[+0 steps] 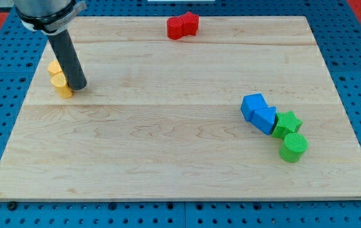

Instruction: Push the green star to the top left

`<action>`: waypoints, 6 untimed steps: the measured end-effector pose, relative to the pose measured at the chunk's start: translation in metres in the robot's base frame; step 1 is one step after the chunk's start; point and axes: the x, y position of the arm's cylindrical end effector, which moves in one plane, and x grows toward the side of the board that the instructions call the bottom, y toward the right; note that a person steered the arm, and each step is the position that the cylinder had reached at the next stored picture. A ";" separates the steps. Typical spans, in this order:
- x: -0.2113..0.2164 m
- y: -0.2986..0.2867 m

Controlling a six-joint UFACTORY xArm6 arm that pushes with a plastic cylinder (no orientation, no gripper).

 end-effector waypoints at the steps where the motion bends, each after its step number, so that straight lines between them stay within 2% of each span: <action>1: 0.000 -0.010; 3: 0.002 0.002; 6: 0.181 0.221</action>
